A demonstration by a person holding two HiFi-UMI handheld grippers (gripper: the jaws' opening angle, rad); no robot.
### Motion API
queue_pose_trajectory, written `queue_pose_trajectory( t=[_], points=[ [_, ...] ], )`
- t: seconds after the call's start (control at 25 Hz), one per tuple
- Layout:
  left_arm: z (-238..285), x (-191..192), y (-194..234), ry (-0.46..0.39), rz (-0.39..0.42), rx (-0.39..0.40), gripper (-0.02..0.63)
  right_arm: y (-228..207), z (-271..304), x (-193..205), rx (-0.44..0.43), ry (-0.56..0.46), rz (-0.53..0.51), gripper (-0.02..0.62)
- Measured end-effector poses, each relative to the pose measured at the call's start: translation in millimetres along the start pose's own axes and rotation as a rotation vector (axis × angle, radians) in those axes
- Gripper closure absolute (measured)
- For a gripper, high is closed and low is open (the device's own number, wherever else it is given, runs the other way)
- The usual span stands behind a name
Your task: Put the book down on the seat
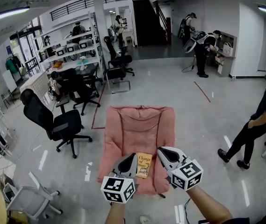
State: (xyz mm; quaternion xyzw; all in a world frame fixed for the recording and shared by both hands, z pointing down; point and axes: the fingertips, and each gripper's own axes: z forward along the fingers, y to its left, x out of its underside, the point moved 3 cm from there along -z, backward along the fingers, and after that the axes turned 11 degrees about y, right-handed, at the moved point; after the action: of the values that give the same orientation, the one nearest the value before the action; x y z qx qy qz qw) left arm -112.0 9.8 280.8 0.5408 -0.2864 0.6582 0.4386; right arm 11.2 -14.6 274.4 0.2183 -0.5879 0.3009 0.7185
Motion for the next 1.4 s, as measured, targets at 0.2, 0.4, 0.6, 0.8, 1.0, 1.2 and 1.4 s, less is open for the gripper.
queue_pose_trajectory(
  t=[0.2, 0.4, 0.6, 0.8, 1.0, 1.2, 1.4],
  points=[
    [-14.1, 2.4, -28.0, 0.005, 0.026, 0.001, 0.601, 8.7, -24.7, 2.1, -0.015, -0.006, 0.0, 0.578],
    [-31.5, 6.1, -49.7, -0.001, 0.028, -0.001, 0.601, 20.9, -49.2, 4.3, -0.024, -0.016, -0.005, 0.578],
    [-47.3, 6.8, -67.4, -0.007, 0.029, -0.005, 0.601, 31.0, -70.8, 2.0, -0.025, -0.028, -0.008, 0.578],
    [-61.0, 11.5, -85.5, -0.013, 0.034, -0.014, 0.601, 38.9, -90.8, 6.4, -0.032, -0.033, -0.013, 0.578],
    [-66.1, 9.7, -94.5, -0.015, 0.039, -0.033, 0.601, 42.7, -101.8, 2.8, -0.05, -0.045, -0.024, 0.578],
    [-71.4, 8.9, -103.0, -0.017, 0.041, -0.035, 0.601, 48.1, -110.3, 1.1, -0.052, -0.05, -0.042, 0.578],
    [-76.9, 7.7, -110.7, -0.02, 0.049, -0.037, 0.601, 50.2, -118.9, -1.7, -0.052, -0.062, -0.044, 0.579]
  ],
)
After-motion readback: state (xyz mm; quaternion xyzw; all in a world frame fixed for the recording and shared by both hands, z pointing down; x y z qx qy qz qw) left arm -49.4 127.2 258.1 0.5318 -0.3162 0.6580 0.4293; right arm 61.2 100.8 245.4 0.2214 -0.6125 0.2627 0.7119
